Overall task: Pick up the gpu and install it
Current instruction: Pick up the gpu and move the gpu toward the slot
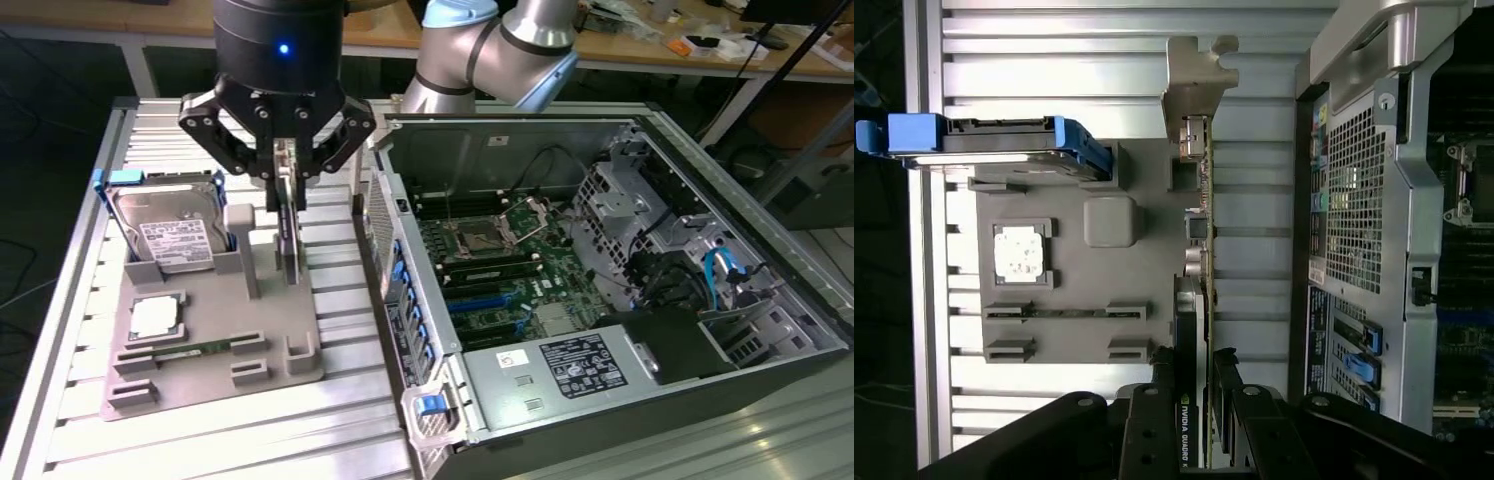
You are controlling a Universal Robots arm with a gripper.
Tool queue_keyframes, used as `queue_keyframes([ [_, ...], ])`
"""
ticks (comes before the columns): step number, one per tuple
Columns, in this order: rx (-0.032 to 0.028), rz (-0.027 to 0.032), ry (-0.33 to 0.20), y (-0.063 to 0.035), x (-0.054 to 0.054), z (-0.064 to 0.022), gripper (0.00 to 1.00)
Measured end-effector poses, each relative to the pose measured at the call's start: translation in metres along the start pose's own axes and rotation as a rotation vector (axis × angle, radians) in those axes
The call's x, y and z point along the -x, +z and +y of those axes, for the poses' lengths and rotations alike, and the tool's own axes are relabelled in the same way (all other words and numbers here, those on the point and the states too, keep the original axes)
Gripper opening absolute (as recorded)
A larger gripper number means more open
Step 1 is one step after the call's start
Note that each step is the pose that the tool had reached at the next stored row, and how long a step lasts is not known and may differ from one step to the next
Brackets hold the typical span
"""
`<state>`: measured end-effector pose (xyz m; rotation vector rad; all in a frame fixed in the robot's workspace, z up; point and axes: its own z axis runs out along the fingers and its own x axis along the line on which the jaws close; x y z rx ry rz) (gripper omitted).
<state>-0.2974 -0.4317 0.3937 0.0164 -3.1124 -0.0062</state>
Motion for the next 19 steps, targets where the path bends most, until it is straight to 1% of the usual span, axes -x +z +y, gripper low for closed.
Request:
queue_keyframes([
  [5,0.0000,0.0001,0.000,-0.0086,0.003,0.0000,0.27],
  [6,0.0000,0.0000,0.000,-0.0120,0.005,0.0000,0.27],
  [11,0.0000,0.0000,0.000,-0.0230,0.012,-0.0001,0.27],
  [19,-0.0001,0.0001,0.000,-0.0395,0.034,-0.0002,0.27],
])
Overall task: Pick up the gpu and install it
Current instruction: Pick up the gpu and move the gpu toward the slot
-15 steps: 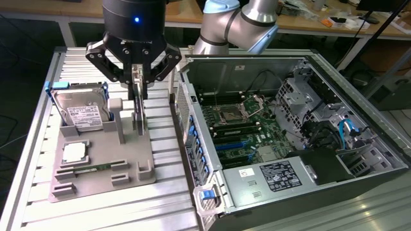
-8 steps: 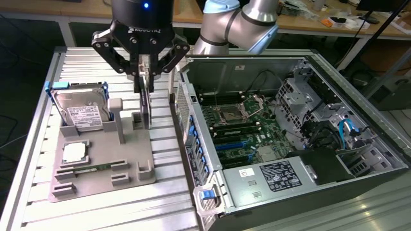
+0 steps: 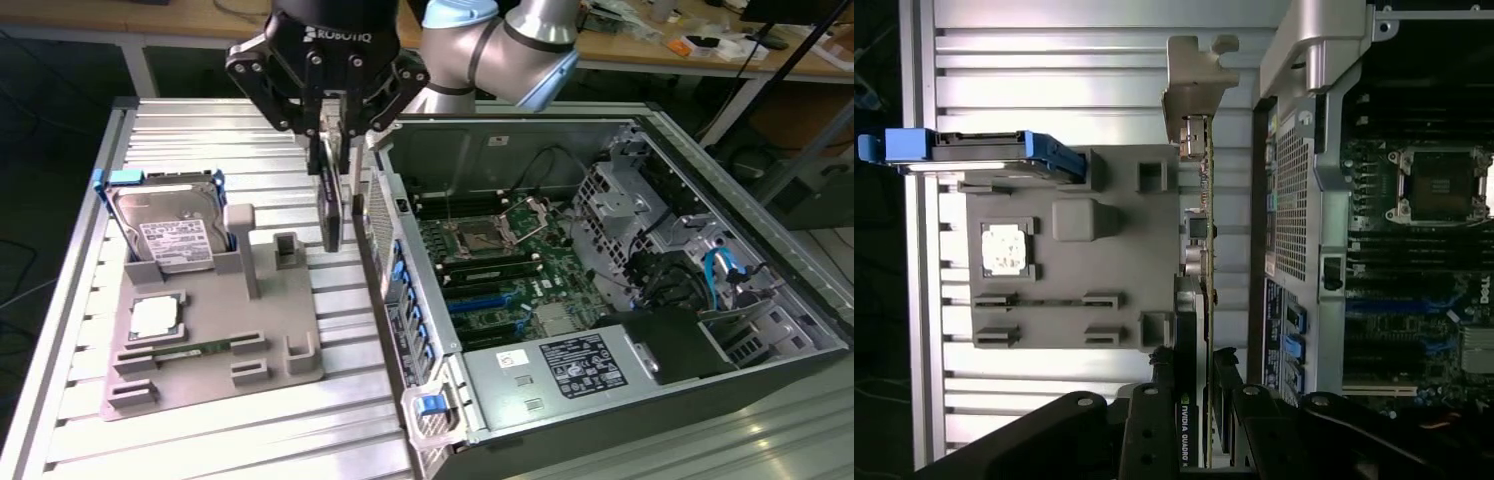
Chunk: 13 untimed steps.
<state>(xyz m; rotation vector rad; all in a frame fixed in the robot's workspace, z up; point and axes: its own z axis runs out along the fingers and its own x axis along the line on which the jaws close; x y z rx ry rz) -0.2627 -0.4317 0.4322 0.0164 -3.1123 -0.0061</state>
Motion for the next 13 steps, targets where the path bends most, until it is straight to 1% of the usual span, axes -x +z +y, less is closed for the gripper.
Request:
queue_keyframes([
  [6,0.0001,0.0007,0.000,-0.0103,0.020,-0.0003,0.27],
  [13,0.0001,0.0018,0.000,-0.0169,0.045,-0.0007,0.27],
])
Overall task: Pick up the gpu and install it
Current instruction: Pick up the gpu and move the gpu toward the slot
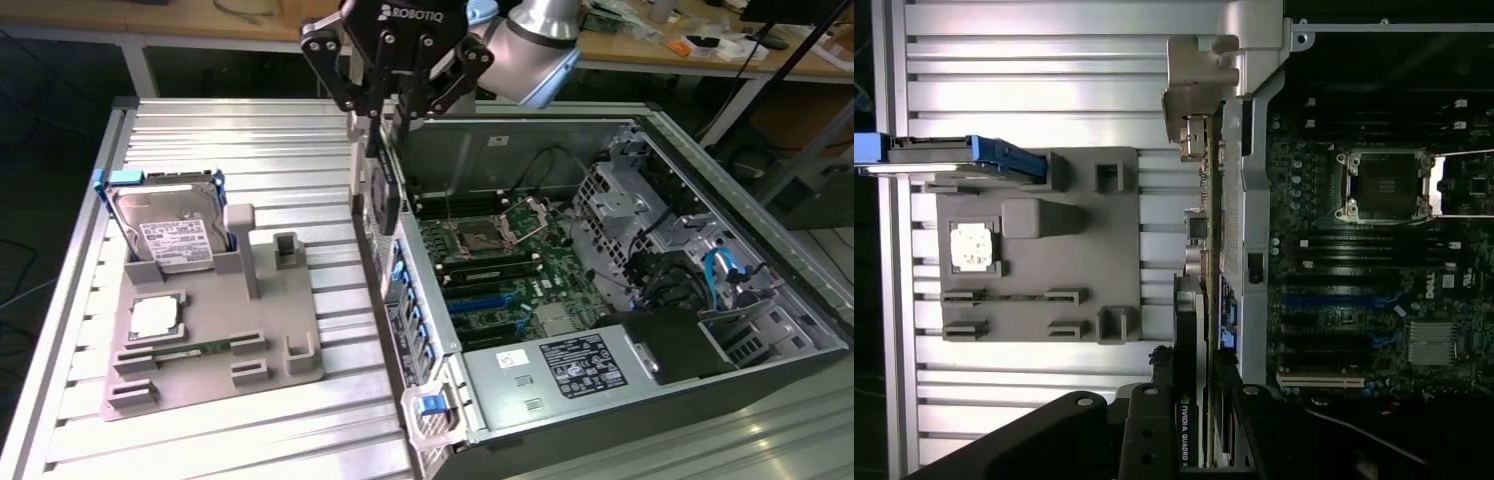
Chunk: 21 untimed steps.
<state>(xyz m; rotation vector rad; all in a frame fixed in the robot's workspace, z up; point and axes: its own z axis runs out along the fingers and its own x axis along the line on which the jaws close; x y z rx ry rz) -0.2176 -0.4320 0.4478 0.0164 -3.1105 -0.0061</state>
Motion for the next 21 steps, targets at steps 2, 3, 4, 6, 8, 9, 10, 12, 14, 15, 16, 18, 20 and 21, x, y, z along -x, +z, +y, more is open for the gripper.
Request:
queue_keyframes([
  [2,0.0000,0.0003,0.000,-0.0018,0.007,-0.0001,0.27],
  [3,0.0001,0.0004,0.000,-0.0025,0.010,-0.0002,0.27],
  [4,0.0000,0.0005,0.000,-0.0033,0.014,-0.0003,0.27],
  [6,0.0000,0.0008,0.000,-0.0045,0.021,-0.0004,0.27],
  [8,0.0001,0.0011,0.000,-0.0056,0.029,-0.0006,0.27],
  [9,0.0000,0.0012,0.000,-0.0062,0.033,-0.0007,0.27],
  [10,0.0000,0.0013,0.000,-0.0067,0.036,-0.0007,0.27],
  [12,0.0001,0.0016,0.000,-0.0077,0.043,-0.0009,0.27],
  [14,0.0000,0.0019,0.000,-0.0091,0.050,-0.0010,0.27],
  [15,-0.0001,0.0021,0.000,-0.0099,0.054,-0.0010,0.27],
  [16,0.0000,0.0022,0.000,-0.0106,0.057,-0.0010,0.27],
  [18,0.0001,0.0025,0.000,-0.0121,0.063,-0.0011,0.27],
  [20,0.0000,0.0029,0.000,-0.0136,0.070,-0.0012,0.27],
  [21,0.0001,0.0030,0.000,-0.0144,0.074,-0.0013,0.27],
])
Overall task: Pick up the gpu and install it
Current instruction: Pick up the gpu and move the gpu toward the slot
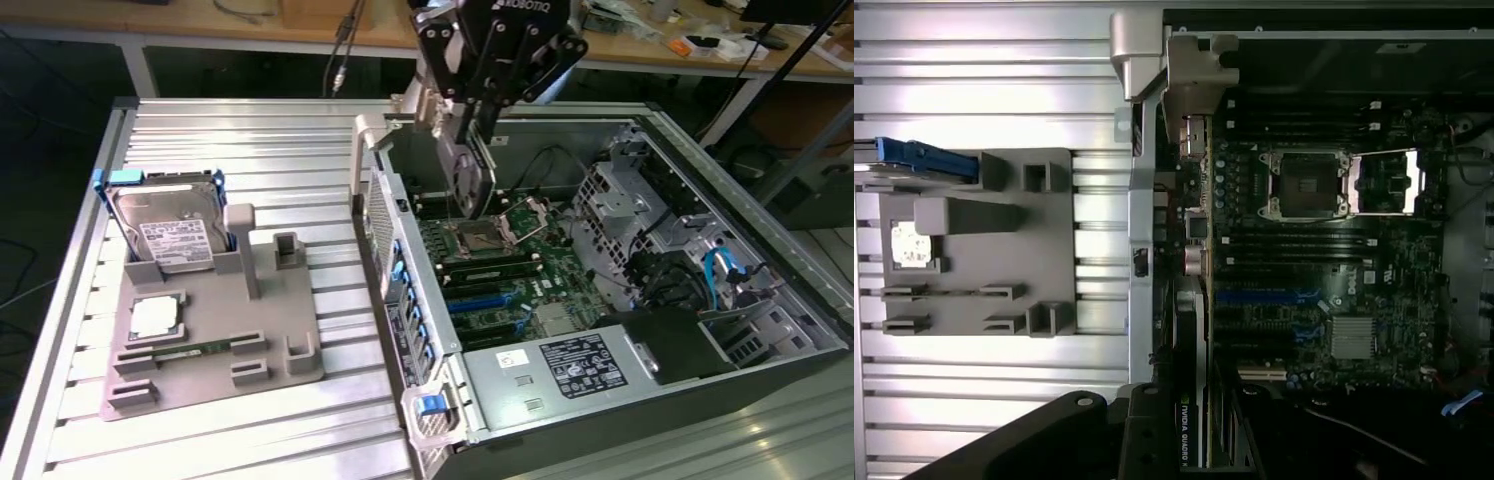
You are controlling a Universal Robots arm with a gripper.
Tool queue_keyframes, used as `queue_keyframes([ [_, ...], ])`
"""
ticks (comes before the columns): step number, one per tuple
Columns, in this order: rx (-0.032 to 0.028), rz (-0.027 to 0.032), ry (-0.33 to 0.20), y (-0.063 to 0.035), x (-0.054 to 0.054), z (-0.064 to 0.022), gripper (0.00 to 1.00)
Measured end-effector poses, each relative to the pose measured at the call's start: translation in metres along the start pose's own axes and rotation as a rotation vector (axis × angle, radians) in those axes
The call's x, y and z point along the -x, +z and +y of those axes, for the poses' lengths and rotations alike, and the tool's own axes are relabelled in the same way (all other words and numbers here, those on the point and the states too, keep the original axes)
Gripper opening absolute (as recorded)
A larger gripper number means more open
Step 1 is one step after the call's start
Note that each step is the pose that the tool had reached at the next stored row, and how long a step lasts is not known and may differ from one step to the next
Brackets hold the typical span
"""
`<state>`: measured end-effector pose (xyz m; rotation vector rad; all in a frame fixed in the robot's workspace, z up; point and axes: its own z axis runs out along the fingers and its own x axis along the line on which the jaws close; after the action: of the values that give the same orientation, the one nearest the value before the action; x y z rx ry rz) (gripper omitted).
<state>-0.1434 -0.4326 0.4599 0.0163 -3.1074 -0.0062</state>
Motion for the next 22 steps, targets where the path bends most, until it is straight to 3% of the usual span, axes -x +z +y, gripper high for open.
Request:
queue_keyframes([
  [9,0.0001,0.0018,0.000,-0.0040,0.042,-0.0018,0.27],
  [13,0.0001,0.0170,0.000,-0.0050,0.059,-0.0021,0.27],
  [15,0.0003,0.0287,0.000,-0.0054,0.069,-0.0022,0.27],
  [19,0.0004,0.0458,0.000,-0.0060,0.084,-0.0026,0.27],
  [22,0.0003,0.0504,0.000,-0.0063,0.092,-0.0028,0.27],
])
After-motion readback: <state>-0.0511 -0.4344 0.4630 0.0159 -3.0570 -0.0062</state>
